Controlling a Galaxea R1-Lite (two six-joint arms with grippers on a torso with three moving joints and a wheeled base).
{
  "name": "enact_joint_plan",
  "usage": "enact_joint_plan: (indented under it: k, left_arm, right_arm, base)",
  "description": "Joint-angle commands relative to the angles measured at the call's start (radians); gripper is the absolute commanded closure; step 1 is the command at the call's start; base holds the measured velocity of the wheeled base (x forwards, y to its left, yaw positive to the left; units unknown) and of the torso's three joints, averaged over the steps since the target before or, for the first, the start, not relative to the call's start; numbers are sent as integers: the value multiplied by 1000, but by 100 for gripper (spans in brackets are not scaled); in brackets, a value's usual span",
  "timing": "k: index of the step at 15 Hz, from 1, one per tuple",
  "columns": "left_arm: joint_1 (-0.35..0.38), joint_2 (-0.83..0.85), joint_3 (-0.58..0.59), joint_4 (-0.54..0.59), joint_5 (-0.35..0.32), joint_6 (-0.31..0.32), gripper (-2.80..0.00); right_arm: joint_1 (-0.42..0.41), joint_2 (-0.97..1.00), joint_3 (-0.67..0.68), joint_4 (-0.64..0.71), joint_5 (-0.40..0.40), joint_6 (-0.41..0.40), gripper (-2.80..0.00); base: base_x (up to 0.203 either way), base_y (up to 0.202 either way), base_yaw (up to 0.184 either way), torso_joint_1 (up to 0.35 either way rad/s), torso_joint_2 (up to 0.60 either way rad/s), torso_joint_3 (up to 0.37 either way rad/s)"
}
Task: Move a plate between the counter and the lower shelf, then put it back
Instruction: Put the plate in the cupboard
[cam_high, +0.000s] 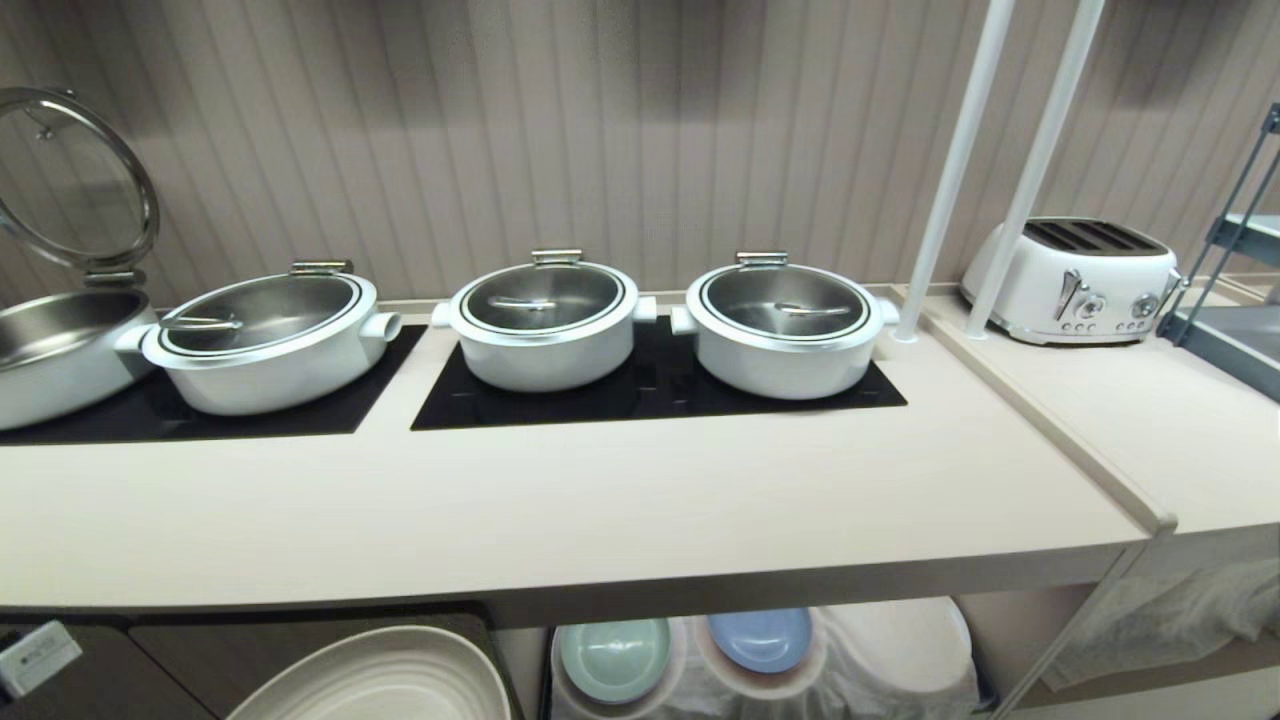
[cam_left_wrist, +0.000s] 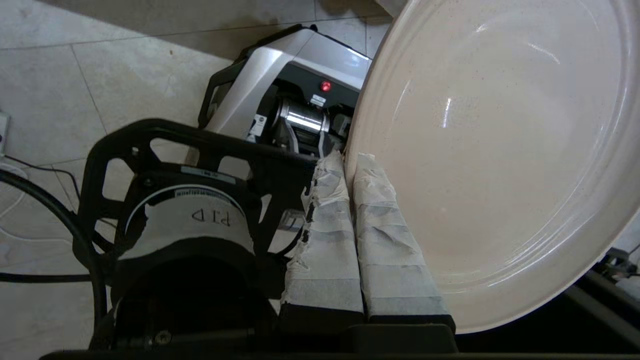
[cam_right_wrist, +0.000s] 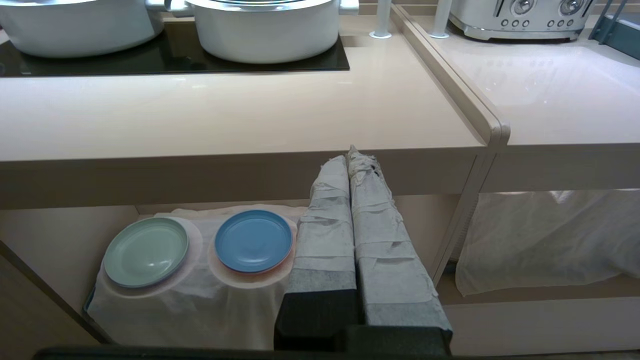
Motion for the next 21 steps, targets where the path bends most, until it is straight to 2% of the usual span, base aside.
enact_joint_plan:
  k: [1, 10, 21]
  left_arm:
    - [-12, -72, 29, 12, -2, -3, 0]
    - [-52, -200, 75, 81, -4, -4, 0]
    - [-55, -206, 78, 77, -3, -4, 0]
  right_arm:
    - [0, 0, 0, 1, 0, -1, 0]
    - [0, 0, 0, 1, 0, -1, 0]
    - [0, 0, 0, -1, 0, -1, 0]
  base:
    - [0, 0, 0, 0, 0, 0]
    - [0, 0, 0, 0, 0, 0]
    - [0, 0, 0, 0, 0, 0]
